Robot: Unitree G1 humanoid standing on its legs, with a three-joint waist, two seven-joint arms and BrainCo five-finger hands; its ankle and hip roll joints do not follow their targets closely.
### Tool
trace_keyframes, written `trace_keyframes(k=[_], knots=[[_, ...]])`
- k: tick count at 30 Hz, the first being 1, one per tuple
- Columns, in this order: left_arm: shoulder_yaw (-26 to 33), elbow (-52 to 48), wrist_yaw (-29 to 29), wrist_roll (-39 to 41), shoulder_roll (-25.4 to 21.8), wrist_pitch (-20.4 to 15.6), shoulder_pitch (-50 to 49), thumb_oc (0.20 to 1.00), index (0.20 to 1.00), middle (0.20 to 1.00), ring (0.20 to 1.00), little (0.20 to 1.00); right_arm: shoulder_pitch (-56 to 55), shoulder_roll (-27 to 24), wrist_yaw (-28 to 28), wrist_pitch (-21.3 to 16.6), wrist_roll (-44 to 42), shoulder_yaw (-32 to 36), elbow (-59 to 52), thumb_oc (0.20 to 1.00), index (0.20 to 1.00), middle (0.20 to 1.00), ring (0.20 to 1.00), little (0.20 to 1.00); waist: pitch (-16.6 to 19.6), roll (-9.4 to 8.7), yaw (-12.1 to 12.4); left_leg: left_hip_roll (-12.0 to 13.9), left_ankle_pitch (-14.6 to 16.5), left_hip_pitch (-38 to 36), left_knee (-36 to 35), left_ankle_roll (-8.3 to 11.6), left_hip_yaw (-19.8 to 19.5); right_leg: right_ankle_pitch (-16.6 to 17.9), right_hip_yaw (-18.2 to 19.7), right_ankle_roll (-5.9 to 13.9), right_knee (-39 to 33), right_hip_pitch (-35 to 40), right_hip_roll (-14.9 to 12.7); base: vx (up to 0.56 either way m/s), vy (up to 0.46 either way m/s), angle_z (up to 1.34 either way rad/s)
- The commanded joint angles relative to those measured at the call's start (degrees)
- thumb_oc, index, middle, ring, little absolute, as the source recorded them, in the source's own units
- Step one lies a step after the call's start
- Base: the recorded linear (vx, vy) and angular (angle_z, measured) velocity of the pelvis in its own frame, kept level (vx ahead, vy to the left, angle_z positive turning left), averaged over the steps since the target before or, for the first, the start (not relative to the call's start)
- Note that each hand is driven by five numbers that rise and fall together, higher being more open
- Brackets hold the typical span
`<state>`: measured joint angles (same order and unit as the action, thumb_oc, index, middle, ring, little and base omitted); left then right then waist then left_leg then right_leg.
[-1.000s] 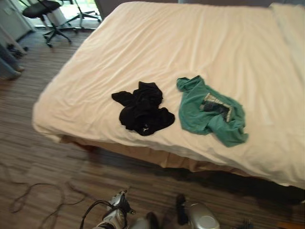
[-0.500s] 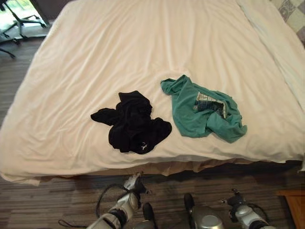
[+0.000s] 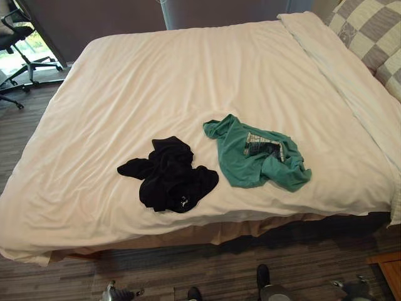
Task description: Tidy up the quilt and then pick up the clothes from the bed and put them into the laundry hamper.
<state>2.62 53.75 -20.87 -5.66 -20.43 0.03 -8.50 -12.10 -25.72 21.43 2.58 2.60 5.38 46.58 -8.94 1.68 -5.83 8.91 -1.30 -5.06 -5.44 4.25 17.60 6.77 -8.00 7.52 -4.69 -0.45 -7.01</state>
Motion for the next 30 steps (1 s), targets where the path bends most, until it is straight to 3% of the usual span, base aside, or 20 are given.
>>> trace_keyframes(k=[1, 3, 4, 5, 6, 7, 9, 10, 14, 15, 17, 20, 21, 24, 25, 27, 28, 29, 30], knots=[[2.88, -11.66, -6.53, -1.7, -13.61, -7.55, 3.47, 1.0, 1.0, 1.0, 1.0, 1.0, 1.77, -6.94, 5.91, -2.39, 15.03, 1.55, -4.93, 1.0, 1.0, 1.0, 1.0, 1.0, -0.62, -4.39, 0.33, -0.51, 3.64, -1.31, 0.44, 3.25, -1.26, -5.79, -0.02, 4.66, -0.1, 2.78, -5.52, 0.01, -0.044, 0.22], [3.75, -16.5, -6.96, -2.82, -15.76, -8.25, 3.32, 1.0, 1.0, 1.0, 1.0, 1.0, 1.55, -9.55, 6.45, -2.32, 17.81, 2.22, -7.66, 1.0, 1.0, 1.0, 1.0, 1.0, -0.83, -4.18, 0.33, -0.4, 3.56, -1.28, 0.44, 3.36, -1.33, -5.92, -0.12, 4.7, -0.09, 2.81, -5.51, -0.01, -0.041, 0.15], [4.47, -23.44, -7.57, -4.8, -19.61, -9.64, 5.42, 1.0, 1.0, 1.0, 1.0, 1.0, 2.58, -14.35, 7.28, -2.61, 21.26, 3.19, -11.88, 1.0, 1.0, 1.0, 1.0, 1.0, -1.32, -3.72, 0.34, -0.18, 3.55, -1.08, 0.44, 3.63, -1.59, -6.31, -0.47, 4.83, 0.13, 2.61, -5.57, -0.04, -0.031, 0.11], [4.52, -23.53, -7.55, -4.82, -19.58, -9.58, 5.44, 1.0, 1.0, 1.0, 1.0, 1.0, 2.6, -14.35, 7.23, -2.57, 21.29, 3.25, -11.95, 1.0, 1.0, 1.0, 1.0, 1.0, -1.3, -3.73, 0.34, -0.19, 3.31, -0.87, 0.44, 3.62, -1.59, -6.08, -0.44, 4.76, 0.07, 2.43, -5.56, -0.06, -0.028, 0.07], [3.79, -28.19, -7.55, -6.1, -22.4, -10.66, 8.38, 1.0, 1.0, 1.0, 1.0, 1.0, 4.55, -19.0, 7.23, -2.83, 23.82, 3.42, -16.42, 1.0, 1.0, 1.0, 1.0, 1.0, -2.01, -3.11, 0.19, -0.02, 3.19, -0.45, 0.44, 3.84, -1.59, -6.34, -0.5, 4.86, 0.23, 1.96, -5.59, -0.06, -0.006, 0.04], [3.83, -28.21, -7.54, -6.11, -22.38, -10.63, 8.47, 1.0, 1.0, 1.0, 1.0, 1.0, 4.6, -19.02, 7.18, -2.8, 23.83, 3.49, -16.48, 1.0, 1.0, 1.0, 1.0, 1.0, -2.02, -3.1, 0.2, -0.02, 2.94, -0.22, 0.44, 3.82, -1.59, -6.1, -0.47, 4.79, 0.18, 1.75, -5.58, -0.07, -0.005, 0.05], [1.18, -29.57, -6.89, -7.31, -24.59, -10.0, 12.65, 1.0, 1.0, 1.0, 1.0, 1.0, 8.59, -22.24, 7.0, -3.07, 23.14, 2.92, -19.72, 1.0, 1.0, 1.0, 1.0, 1.0, -2.91, -2.51, 0.02, 0.02, 2.45, 0.87, 0.44, 3.89, -1.57, -5.95, -0.19, 4.74, 0.3, 0.6, -5.58, -0.14, -0.007, 0.04], [-3.18, -28.85, -6.68, -7.68, -24.88, -9.15, 19.26, 1.0, 1.0, 1.0, 1.0, 1.0, 15.27, -22.51, 7.38, -3.67, 19.05, 0.69, -22.04, 1.0, 1.0, 1.0, 1.0, 1.0, -4.58, -1.74, -0.22, 0.06, 1.58, 2.91, 0.44, 3.88, -1.5, -5.73, 0.5, 4.63, 1.02, -1.99, -5.45, -0.21, -0.001, -0.01], [-9.81, -26.83, -5.78, -9.04, -23.51, -7.58, 27.51, 1.0, 1.0, 1.0, 1.0, 1.0, 23.91, -21.16, 8.06, -4.04, 15.29, -3.72, -24.38, 1.0, 1.0, 1.0, 1.0, 1.0, -6.04, -0.64, -0.45, 0.27, 0.46, 5.39, 0.44, 3.98, -0.91, -5.41, 1.44, 4.31, 1.54, -5.1, -5.05, -0.11, -0.006, -0.05], [-15.52, -24.61, -5.98, -12.56, -22.82, -6.16, 33.24, 1.0, 1.0, 1.0, 1.0, 1.0, 29.46, -19.97, 8.89, -4.22, 15.29, -7.67, -25.23, 1.0, 1.0, 1.0, 1.0, 1.0, -6.74, 0.05, -0.94, 0.38, 0.2, 6.59, 0.44, 4.16, -0.34, -5.14, 1.6, 4.5, 1.45, -6.52, -4.91, -0.09, 0.0, -0.01], [-18.75, -22.34, -5.97, -14.93, -22.61, -5.21, 36.51, 1.0, 1.0, 1.0, 1.0, 1.0, 32.33, -19.02, 9.32, -4.59, 15.01, -9.77, -25.36, 1.0, 1.0, 1.0, 1.0, 1.0, -7.01, 0.33, -1.21, 0.41, 0.06, 7.41, 0.44, 4.18, 0.08, -4.71, 1.9, 4.63, 1.18, -7.48, -4.84, -0.06, 0.012, -0.11], [-26.22, -12.79, -5.55, -19.99, -19.63, -1.94, 43.56, 1.0, 1.0, 1.0, 1.0, 1.0, 37.03, -15.12, 10.2, -5.57, 13.19, -13.57, -25.69, 1.0, 1.0, 1.0, 1.0, 1.0, -7.79, 0.66, -1.88, 0.57, -0.69, 9.26, 0.44, 4.24, 1.62, -3.43, 2.77, 4.86, 0.7, -10.24, -4.66, -0.06, 0.029, -0.28], [-29.3, -6.23, -4.4, -22.52, -16.65, -0.01, 46.24, 1.0, 1.0, 1.0, 1.0, 1.0, 37.5, -13.45, 10.46, -5.55, 12.71, -14.77, -26.33, 1.0, 1.0, 1.0, 1.0, 1.0, -8.58, 0.85, -2.48, 0.53, -1.06, 9.95, 0.44, 4.27, 2.16, -3.07, 2.99, 4.99, 0.66, -11.26, -4.57, -0.03, 0.021, -0.37], [-32.17, 2.02, -2.12, -26.09, -12.57, 2.12, 47.28, 1.0, 1.0, 1.0, 1.0, 1.0, 38.17, -13.14, 10.09, -5.03, 13.99, -16.19, -26.08, 1.0, 1.0, 1.0, 1.0, 1.0, -9.38, 0.79, -2.92, 0.6, -0.94, 10.23, 0.44, 4.33, 2.55, -2.94, 2.89, 5.14, 0.62, -11.85, -4.66, -0.01, 0.01, -0.08], [-32.34, 3.75, -1.1, -27.1, -11.45, 2.56, 46.66, 0.931, 0.931, 0.931, 0.931, 0.931, 38.13, -13.59, 9.87, -4.82, 14.48, -16.28, -25.65, 1.0, 1.0, 1.0, 1.0, 1.0, -9.55, 0.78, -2.9, 0.65, -0.95, 10.2, 0.44, 4.35, 2.69, -2.97, 2.77, 5.14, 0.71, -11.95, -4.71, 0.01, 0.007, -0.04], [-32.21, 6.15, -0.34, -27.75, -10.03, 2.95, 45.69, 0.586, 0.586, 0.586, 0.586, 0.586, 38.49, -14.07, 9.53, -4.61, 14.82, -16.43, -25.18, 1.0, 1.0, 1.0, 1.0, 1.0, -9.6, 0.71, -2.84, 0.71, -1.18, 10.38, 0.44, 4.36, 2.72, -2.76, 2.77, 5.04, 0.8, -12.2, -4.76, 0.0, -0.002, -0.04], [-31.16, 9.18, 0.51, -27.31, -8.78, 3.32, 43.91, 0.351, 0.351, 0.351, 0.351, 0.351, 39.1, -15.05, 9.19, -4.3, 15.37, -16.65, -24.69, 1.0, 1.0, 1.0, 1.0, 1.0, -9.66, 0.66, -2.62, 0.81, -1.24, 10.32, 0.44, 4.38, 2.68, -2.79, 2.77, 4.93, 0.99, -12.24, -4.81, 0.0, 0.0, 0.0], [-29.71, 11.76, 1.1, -26.45, -7.02, 3.63, 41.09, 0.2, 0.2, 0.2, 0.2, 0.2, 40.41, -16.46, 8.41, -3.7, 15.9, -17.29, -23.52, 1.0, 1.0, 1.0, 1.0, 1.0, -9.84, 0.52, -2.05, 0.85, -1.11, 10.01, 0.44, 4.45, 2.53, -3.01, 2.54, 4.75, 1.35, -11.97, -4.91, 0.0, 0.0, 0.0], [-28.94, 12.37, 1.31, -26.2, -6.73, 3.61, 39.41, 0.2, 0.2, 0.2, 0.2, 0.2, 41.52, -17.63, 8.04, -3.53, 16.25, -17.71, -23.35, 1.0, 1.0, 1.0, 1.0, 1.0, -9.81, 0.51, -1.72, 0.92, -1.17, 10.05, 0.44, 4.48, 2.43, -3.06, 2.47, 4.64, 1.5, -11.97, -4.97, 0.0, 0.0, 0.0]])
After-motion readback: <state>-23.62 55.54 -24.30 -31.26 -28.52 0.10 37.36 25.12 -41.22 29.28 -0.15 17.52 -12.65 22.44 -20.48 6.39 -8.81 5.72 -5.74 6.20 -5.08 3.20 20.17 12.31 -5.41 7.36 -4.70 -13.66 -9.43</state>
